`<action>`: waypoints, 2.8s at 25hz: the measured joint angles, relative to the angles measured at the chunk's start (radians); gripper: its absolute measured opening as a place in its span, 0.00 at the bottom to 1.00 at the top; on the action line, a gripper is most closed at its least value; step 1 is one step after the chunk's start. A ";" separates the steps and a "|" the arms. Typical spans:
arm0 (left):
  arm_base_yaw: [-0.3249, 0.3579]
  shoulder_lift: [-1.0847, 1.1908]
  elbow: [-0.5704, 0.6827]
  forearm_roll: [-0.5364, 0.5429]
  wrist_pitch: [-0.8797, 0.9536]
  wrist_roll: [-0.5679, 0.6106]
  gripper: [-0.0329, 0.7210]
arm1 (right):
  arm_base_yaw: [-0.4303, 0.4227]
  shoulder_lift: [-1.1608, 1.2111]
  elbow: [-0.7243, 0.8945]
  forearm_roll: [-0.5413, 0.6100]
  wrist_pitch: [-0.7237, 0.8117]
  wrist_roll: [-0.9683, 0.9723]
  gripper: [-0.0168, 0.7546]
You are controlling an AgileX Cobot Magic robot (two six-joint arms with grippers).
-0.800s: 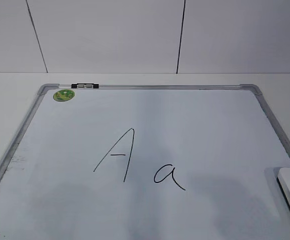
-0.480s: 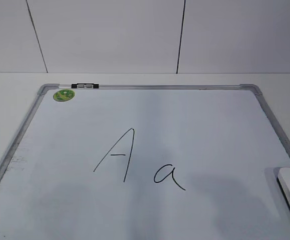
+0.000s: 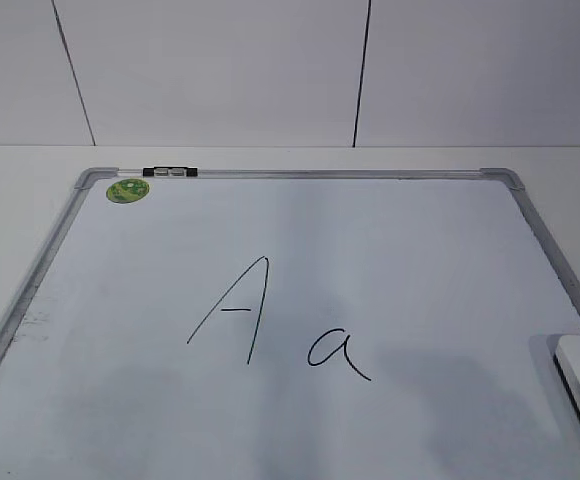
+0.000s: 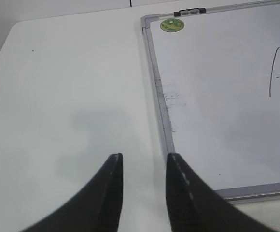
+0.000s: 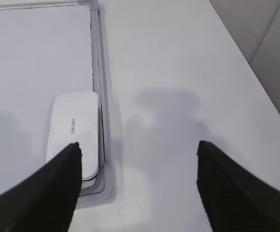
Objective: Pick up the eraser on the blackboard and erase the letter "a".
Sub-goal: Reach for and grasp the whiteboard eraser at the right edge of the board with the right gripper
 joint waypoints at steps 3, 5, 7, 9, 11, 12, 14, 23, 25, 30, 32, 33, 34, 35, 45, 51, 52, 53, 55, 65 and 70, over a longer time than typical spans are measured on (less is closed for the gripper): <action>0.000 0.000 0.000 0.000 0.000 0.000 0.35 | 0.000 0.000 0.000 0.000 0.000 0.000 0.79; 0.000 0.000 0.000 0.000 0.000 0.000 0.35 | 0.000 0.000 0.000 0.000 0.000 0.000 0.79; 0.000 0.000 0.000 0.000 0.000 0.000 0.35 | 0.000 0.000 0.000 0.000 0.000 0.000 0.79; 0.000 0.000 0.000 0.000 0.000 0.000 0.35 | 0.000 0.000 0.000 0.000 0.000 0.000 0.79; 0.000 0.000 0.000 0.000 0.000 0.000 0.35 | 0.000 0.000 0.000 0.000 0.000 0.000 0.79; 0.000 0.000 0.000 0.000 0.000 0.000 0.35 | 0.000 0.000 0.000 0.000 0.000 0.000 0.79; 0.000 0.000 0.000 0.000 0.000 0.000 0.35 | 0.000 0.000 0.000 0.000 0.000 0.000 0.79; 0.000 0.000 0.000 0.000 0.000 0.000 0.35 | 0.000 0.000 0.000 0.000 0.000 0.000 0.79; 0.000 0.000 0.000 0.000 0.000 0.000 0.35 | 0.000 0.000 0.000 0.000 0.000 0.000 0.79; 0.000 0.000 0.000 0.000 0.000 0.000 0.35 | 0.002 0.000 0.000 0.000 0.000 0.000 0.79; 0.000 0.000 0.000 0.000 0.000 0.000 0.35 | 0.013 0.000 0.000 -0.002 0.000 0.000 0.79; 0.000 0.000 0.000 0.000 0.000 0.000 0.35 | 0.022 0.000 0.000 -0.007 0.000 0.000 0.79; 0.000 0.000 0.000 0.000 0.000 0.000 0.35 | 0.031 0.000 0.000 -0.013 0.000 0.000 0.79; 0.000 0.000 0.000 0.000 0.000 0.000 0.35 | 0.036 0.000 0.000 -0.014 -0.002 0.000 0.79; 0.000 0.000 0.000 0.000 0.000 0.000 0.35 | 0.042 0.084 -0.043 -0.019 -0.069 0.000 0.79; 0.000 0.000 0.000 0.000 0.000 0.000 0.35 | 0.042 0.268 -0.108 0.008 -0.106 -0.020 0.79; 0.000 0.000 0.000 0.000 0.000 0.000 0.35 | 0.042 0.297 -0.121 0.016 -0.114 -0.020 0.79; 0.000 0.000 0.000 0.000 0.000 0.000 0.35 | 0.042 0.318 -0.132 0.022 -0.119 -0.021 0.79; 0.000 0.000 0.000 0.000 0.000 0.000 0.35 | 0.043 0.367 -0.153 0.040 -0.129 -0.022 0.79; 0.000 0.000 0.000 0.000 0.000 0.000 0.35 | 0.050 0.600 -0.253 0.165 -0.134 -0.023 0.79; 0.000 0.000 0.000 0.000 0.000 0.000 0.35 | 0.050 0.741 -0.290 0.251 -0.101 -0.032 0.79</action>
